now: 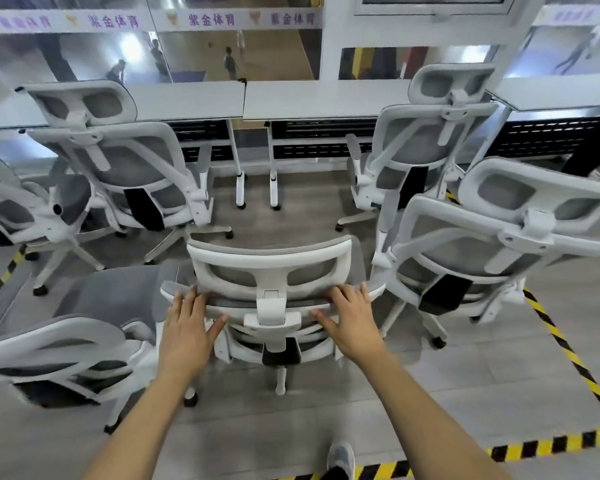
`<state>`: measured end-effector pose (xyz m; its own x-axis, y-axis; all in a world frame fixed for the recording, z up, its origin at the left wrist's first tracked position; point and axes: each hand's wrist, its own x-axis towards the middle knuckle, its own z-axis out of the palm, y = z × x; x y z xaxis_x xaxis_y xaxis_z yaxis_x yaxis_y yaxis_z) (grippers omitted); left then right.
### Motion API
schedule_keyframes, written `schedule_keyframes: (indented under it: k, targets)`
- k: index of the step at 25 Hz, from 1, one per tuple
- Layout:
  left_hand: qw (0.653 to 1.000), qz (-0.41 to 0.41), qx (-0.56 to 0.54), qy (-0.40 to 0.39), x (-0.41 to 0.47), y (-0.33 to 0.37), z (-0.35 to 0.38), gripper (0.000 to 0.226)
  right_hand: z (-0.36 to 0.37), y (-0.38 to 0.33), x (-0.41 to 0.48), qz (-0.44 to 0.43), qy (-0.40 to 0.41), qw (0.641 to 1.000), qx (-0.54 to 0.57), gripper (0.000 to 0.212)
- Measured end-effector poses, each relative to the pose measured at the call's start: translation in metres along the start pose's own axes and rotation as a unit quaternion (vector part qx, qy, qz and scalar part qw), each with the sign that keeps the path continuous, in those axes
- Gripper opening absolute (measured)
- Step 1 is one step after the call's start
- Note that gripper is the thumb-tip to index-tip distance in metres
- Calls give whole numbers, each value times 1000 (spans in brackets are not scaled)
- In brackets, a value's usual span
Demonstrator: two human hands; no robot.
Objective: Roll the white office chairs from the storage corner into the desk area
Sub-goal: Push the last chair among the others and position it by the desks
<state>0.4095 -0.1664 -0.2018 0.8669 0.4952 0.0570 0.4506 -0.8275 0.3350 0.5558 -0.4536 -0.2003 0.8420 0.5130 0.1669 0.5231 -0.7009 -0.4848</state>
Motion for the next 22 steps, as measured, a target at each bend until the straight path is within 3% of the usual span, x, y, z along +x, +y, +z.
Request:
schedule_keyframes:
  k: [3,6,9,12,17,22]
  targets:
    - [999,-33,22,-10,-20,9,-8,60,-6,-7,-15,3,-36,999,-6,41]
    - [994,-56,-45,81,-37,52,-25,49,-27,-7,-25,8,-61,997,50,31]
    - [971,-9,-107,212,-57,124,-47,42,-61,23,-42,36,-26,994,98,26]
    - [962,57,-96,249,-68,209,-44,32,-101,86,-62,89,-9,993,75,28]
    - [972,170,-91,137,-56,366,16,39,-192,231,-88,168,37,982,75,29]
    - [972,224,-68,21,-34,507,84,55,-286,359,-83,199,82,976,41,33]
